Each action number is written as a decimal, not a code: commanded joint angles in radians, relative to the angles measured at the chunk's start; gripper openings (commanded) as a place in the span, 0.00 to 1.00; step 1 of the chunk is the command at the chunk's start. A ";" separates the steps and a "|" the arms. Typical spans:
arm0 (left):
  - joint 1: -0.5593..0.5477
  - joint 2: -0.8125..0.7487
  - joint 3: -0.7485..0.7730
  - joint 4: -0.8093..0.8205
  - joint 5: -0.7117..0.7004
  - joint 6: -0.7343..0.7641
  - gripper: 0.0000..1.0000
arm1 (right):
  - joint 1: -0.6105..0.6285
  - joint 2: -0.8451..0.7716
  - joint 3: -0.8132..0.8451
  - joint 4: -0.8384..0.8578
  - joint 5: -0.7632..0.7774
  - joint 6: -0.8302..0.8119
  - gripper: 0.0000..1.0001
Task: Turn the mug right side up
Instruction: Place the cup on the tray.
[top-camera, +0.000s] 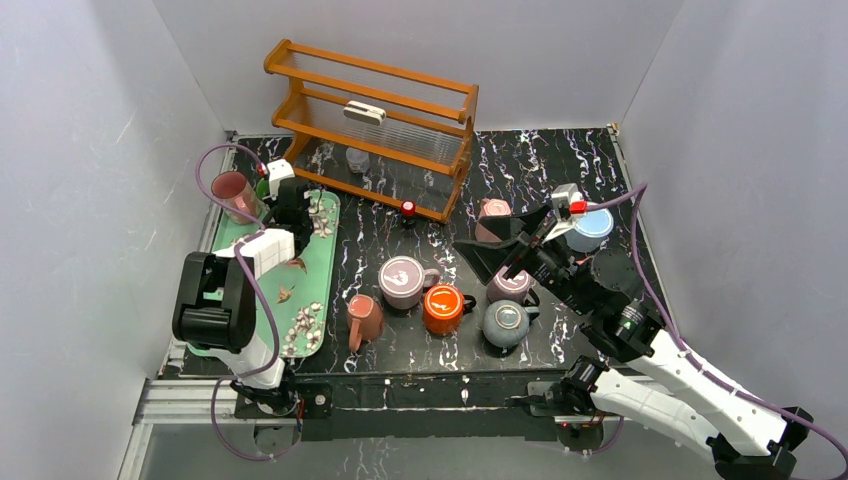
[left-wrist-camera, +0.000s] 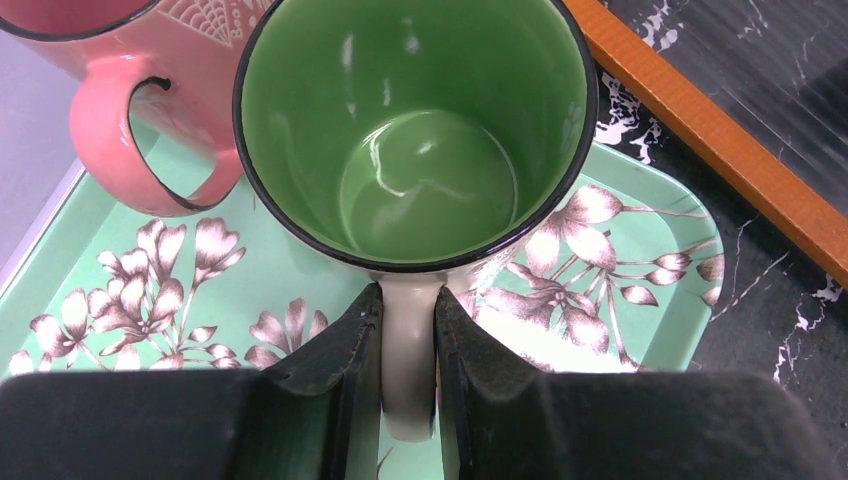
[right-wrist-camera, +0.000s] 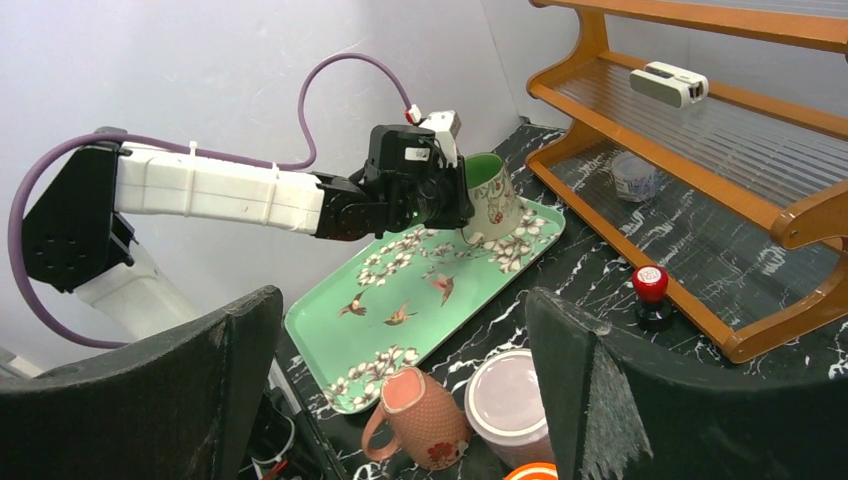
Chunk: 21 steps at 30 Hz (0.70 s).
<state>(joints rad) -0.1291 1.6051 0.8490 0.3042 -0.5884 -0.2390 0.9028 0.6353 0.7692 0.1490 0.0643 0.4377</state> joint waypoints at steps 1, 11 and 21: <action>0.011 -0.002 0.058 0.087 -0.072 0.000 0.05 | -0.002 -0.015 0.002 0.003 -0.004 -0.033 0.99; 0.013 0.039 0.076 0.084 -0.119 0.025 0.13 | -0.003 -0.010 0.010 -0.009 -0.019 -0.049 0.99; 0.014 0.043 0.100 0.056 -0.153 0.034 0.18 | -0.003 0.004 0.012 -0.020 -0.055 -0.053 0.99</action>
<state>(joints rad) -0.1257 1.6646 0.9009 0.3122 -0.6483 -0.2192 0.9028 0.6449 0.7692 0.1055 0.0299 0.4000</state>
